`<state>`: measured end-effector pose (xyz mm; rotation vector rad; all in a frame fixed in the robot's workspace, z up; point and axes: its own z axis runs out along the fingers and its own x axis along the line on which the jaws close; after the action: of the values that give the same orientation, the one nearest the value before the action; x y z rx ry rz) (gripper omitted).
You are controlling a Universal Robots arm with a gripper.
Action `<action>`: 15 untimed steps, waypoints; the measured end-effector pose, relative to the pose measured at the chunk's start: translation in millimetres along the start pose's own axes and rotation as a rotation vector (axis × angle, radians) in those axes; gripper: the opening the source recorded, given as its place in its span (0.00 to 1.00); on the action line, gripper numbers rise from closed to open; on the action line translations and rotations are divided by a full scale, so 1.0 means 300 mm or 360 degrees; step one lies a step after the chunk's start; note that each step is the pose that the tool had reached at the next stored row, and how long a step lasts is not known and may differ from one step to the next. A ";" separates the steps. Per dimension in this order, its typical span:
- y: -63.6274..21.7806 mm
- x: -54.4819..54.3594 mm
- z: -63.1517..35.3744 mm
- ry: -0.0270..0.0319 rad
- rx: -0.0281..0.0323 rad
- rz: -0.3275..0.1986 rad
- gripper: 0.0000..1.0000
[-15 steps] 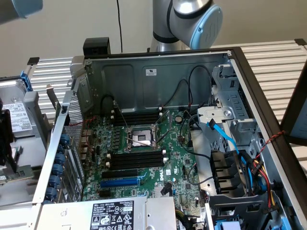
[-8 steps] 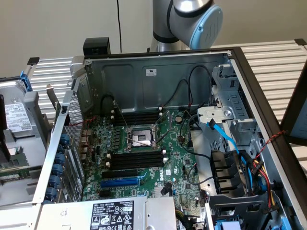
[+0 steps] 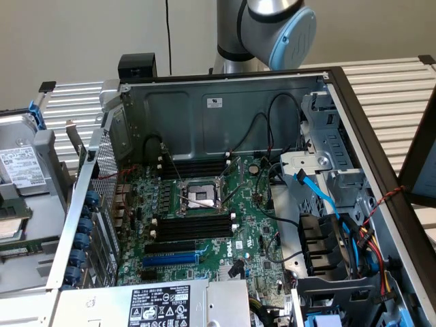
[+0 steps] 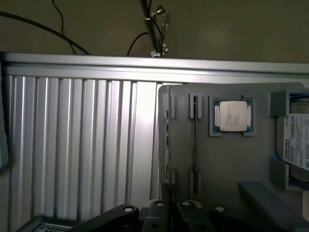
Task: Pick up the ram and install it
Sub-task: 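Pick up the ram and move it above insertion slot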
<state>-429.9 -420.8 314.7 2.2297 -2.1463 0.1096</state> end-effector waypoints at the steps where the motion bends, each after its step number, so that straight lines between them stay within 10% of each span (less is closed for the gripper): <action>1: 0.000 0.001 -0.016 0.00002 -0.00007 0.0005 0.13; 15: -0.011 0.020 -0.227 0.00007 -0.00043 0.0040 0.13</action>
<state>-427.8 -421.1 383.1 2.2015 -2.1734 0.1081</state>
